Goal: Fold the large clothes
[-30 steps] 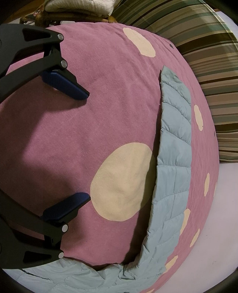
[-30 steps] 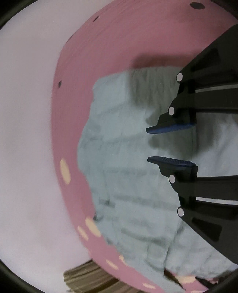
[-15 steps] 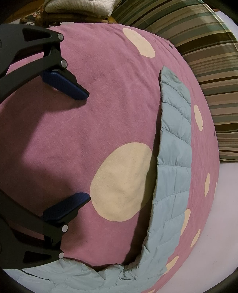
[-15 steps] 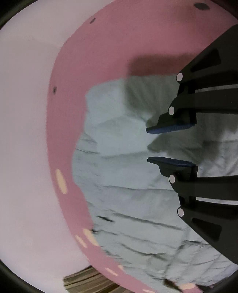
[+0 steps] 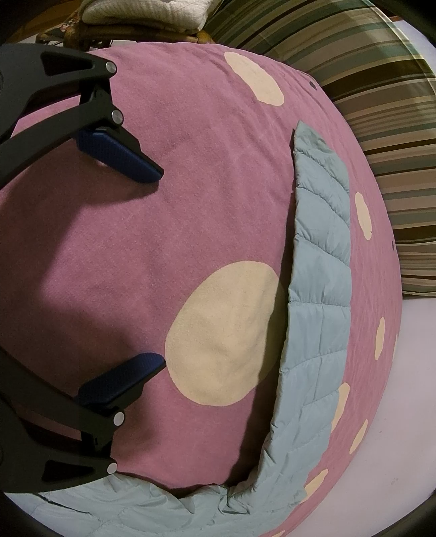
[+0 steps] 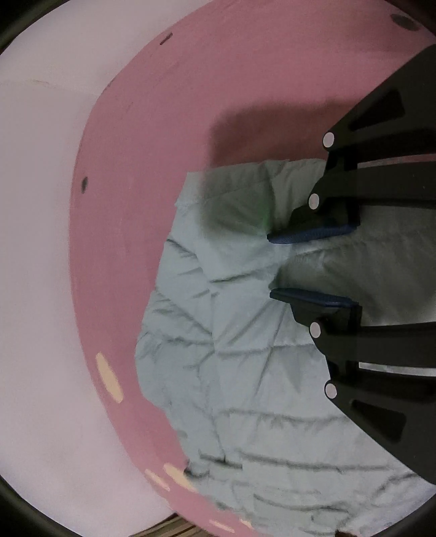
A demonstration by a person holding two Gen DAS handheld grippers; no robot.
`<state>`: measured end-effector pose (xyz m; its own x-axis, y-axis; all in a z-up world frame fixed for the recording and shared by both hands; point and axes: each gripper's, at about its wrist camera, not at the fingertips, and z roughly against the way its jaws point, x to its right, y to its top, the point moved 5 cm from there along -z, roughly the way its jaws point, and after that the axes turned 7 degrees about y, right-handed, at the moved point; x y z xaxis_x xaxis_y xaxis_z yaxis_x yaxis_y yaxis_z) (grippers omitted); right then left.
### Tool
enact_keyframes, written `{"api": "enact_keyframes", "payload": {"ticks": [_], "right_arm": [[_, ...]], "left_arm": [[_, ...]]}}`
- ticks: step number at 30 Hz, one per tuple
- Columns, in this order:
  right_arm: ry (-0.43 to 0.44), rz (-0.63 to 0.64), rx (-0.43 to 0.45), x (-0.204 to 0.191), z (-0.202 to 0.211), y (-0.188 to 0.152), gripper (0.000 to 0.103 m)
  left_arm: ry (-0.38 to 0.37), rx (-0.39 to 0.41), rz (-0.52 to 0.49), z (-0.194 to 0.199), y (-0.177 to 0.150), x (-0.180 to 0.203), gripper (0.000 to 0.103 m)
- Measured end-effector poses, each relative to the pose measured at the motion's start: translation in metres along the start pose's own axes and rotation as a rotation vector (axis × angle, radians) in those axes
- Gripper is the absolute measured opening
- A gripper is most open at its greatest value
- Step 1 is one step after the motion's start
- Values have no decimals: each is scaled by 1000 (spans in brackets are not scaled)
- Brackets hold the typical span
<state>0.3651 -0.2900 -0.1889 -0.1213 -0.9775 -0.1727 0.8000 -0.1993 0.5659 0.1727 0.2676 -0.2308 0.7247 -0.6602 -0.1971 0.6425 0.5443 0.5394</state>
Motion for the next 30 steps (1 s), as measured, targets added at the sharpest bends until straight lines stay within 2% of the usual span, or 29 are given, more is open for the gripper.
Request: {"api": "enact_keyframes", "payload": {"ticks": [1, 2, 4, 7, 11, 17, 25, 30], "right_arm": [[15, 0, 18, -1, 13, -4, 40], [20, 0, 43, -2, 27, -11, 56], [18, -1, 87, 0, 43, -19, 63], [20, 26, 107, -5, 60, -41, 63], [7, 69, 107, -11, 56, -58, 62], [17, 54, 29, -3, 23, -65, 63], [0, 73, 19, -9, 16, -71, 67], [0, 74, 21, -9, 16, -71, 67]], "left_arm": [[0, -1, 0, 0, 0, 0, 101], [1, 0, -1, 0, 0, 0, 101], [0, 1, 0, 0, 0, -1, 101], [1, 0, -1, 1, 0, 0, 101], [0, 0, 0, 0, 0, 0, 101], [0, -1, -1, -1, 0, 0, 101], [-15, -1, 10, -1, 0, -1, 101], [-58, -22, -13, 2, 4, -5, 101]]}}
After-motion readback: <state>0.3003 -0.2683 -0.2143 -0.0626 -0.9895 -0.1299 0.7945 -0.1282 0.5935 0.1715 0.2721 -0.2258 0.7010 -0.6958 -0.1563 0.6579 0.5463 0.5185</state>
